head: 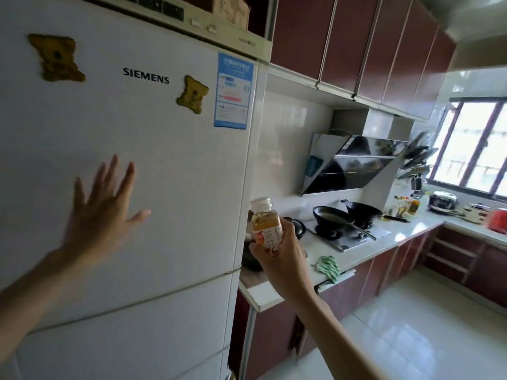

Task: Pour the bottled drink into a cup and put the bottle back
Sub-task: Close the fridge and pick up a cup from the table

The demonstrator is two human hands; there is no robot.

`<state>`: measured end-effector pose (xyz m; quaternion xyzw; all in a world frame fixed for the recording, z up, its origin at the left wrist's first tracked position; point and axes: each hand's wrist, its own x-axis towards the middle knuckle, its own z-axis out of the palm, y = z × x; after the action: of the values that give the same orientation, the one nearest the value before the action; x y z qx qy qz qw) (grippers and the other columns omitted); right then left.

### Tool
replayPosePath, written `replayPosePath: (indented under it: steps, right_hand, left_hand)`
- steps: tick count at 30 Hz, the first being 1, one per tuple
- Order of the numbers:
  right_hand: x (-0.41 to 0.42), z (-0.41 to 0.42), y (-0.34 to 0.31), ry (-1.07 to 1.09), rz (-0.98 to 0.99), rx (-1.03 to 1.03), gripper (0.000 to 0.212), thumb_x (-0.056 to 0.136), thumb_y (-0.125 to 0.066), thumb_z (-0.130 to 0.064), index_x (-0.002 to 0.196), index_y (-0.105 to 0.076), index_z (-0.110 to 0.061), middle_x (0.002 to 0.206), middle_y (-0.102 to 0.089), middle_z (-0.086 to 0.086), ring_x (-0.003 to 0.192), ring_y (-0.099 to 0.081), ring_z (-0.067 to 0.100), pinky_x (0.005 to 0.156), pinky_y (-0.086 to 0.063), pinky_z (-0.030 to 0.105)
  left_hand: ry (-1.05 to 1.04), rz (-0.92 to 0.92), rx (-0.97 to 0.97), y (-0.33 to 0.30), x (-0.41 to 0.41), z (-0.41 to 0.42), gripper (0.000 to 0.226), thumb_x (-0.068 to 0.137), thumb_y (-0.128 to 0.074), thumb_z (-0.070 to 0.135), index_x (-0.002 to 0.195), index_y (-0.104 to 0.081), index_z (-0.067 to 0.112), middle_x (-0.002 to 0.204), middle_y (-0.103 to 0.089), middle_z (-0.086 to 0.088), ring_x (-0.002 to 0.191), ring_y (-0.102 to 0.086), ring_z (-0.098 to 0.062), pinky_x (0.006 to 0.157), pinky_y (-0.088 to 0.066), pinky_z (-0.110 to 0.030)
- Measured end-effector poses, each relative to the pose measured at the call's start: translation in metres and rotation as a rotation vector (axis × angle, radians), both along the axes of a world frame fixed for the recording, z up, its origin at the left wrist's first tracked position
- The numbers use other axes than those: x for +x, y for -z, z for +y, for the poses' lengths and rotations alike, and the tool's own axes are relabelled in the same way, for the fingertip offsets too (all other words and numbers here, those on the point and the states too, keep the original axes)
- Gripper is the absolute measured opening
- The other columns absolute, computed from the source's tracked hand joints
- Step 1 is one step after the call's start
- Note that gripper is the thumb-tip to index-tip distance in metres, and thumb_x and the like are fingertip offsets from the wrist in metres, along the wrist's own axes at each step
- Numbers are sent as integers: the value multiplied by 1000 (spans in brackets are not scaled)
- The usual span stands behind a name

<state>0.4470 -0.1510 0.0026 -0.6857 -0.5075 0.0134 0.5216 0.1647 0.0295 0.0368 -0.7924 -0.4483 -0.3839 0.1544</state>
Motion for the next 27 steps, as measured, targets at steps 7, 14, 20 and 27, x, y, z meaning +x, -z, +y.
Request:
replayPosePath:
  steps: [7, 14, 20, 27]
  right_hand:
    - [56, -47, 15, 21, 34, 18, 50, 84, -70, -45, 127, -44, -38, 106, -61, -15, 86, -63, 0, 61, -51, 19]
    - [173, -136, 35, 135, -7, -107, 72, 81, -73, -43, 144, -39, -30, 138, -40, -5, 119, -49, 12, 93, -58, 36]
    - [324, -278, 60, 352, 47, -302, 98, 81, -80, -45, 156, -22, -23, 154, -35, 6, 133, -48, 24, 104, -52, 43]
    - [432, -428, 92, 818, -36, -616, 83, 94, -56, -59, 157, -24, -15, 160, -31, 9, 143, -38, 27, 112, -38, 39]
  left_hand:
    - [898, -171, -770, 12, 206, -148, 74, 75, -58, 78, 135, -47, 38, 123, -69, 14, 104, -68, 3, 90, -57, -26]
    - [1089, -138, -985, 129, 434, -100, 66, 74, -85, 46, 132, -56, 37, 115, -73, 3, 106, -72, -29, 82, -57, -54]
    - [1236, -47, -944, 104, 555, -261, 47, 73, -82, 40, 106, -54, 23, 90, -74, 8, 74, -74, -4, 65, -55, -32]
    - [1397, 63, -999, 129, 681, -349, 79, 69, -78, 55, 127, -46, 12, 118, -67, -11, 95, -72, -26, 79, -62, -47]
